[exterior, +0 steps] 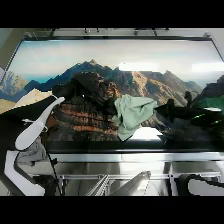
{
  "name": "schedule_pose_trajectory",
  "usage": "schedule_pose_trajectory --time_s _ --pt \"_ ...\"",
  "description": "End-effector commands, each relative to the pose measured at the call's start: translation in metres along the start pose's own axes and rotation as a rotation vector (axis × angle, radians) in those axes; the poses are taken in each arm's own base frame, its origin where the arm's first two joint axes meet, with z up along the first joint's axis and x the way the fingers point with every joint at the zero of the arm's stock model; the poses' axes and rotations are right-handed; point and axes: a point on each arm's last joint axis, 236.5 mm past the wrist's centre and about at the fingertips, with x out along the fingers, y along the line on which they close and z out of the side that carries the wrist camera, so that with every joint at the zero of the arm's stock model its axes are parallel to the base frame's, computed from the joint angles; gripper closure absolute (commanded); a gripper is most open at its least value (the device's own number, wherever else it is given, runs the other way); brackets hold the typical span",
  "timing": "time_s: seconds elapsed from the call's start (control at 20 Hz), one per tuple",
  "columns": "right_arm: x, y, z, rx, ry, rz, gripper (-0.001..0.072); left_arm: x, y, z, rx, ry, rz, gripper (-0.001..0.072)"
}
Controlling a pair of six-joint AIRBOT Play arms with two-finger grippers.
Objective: Fold the shirts.
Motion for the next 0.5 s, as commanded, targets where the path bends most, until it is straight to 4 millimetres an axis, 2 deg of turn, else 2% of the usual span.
schedule_pose_trajectory --time_s 0.0,0.05,0.1,0.15,0.2,0.25,0.3,0.4,0.45 --pt "-0.083 0.158 0.009 -0.248 -0.104 0.463 0.0693 -0.086 -0.095 -0.006 0.198 -0.055 -0.029 0.0694" --pt "-0.127 0.215 0.003 -0.354 -0.160 0.626 0.0692 -0.119 -0.128 -0.007 0.276 -0.131 -0.005 0.0694" --pt "-0.176 0.270 -0.015 -0.485 -0.212 0.782 0.0692 -0.152 -0.163 -0.009 0.369 -0.223 0.025 0.0693" --pt "-0.214 0.311 -0.038 -0.602 -0.248 0.885 0.0691 -0.187 -0.202 -0.015 0.476 -0.332 0.063 0.0693" --pt "-0.239 0.341 -0.062 -0.708 -0.271 0.922 0.0691 -0.218 -0.240 -0.022 0.572 -0.452 0.097 0.0687" --pt "-0.250 0.359 -0.081 -0.795 -0.288 0.903 0.0692 -0.242 -0.270 -0.030 0.646 -0.553 0.124 0.0685" --pt "-0.251 0.370 -0.096 -0.866 -0.311 0.860 0.0691 -0.260 -0.294 -0.041 0.705 -0.627 0.148 0.0684" --pt "-0.240 0.373 -0.101 -0.902 -0.371 0.738 0.0691 -0.269 -0.314 -0.059 0.755 -0.664 0.158 0.0683" --pt "-0.230 0.365 -0.094 -0.891 -0.394 0.649 0.0691 -0.266 -0.312 -0.062 0.749 -0.656 0.156 0.0684"
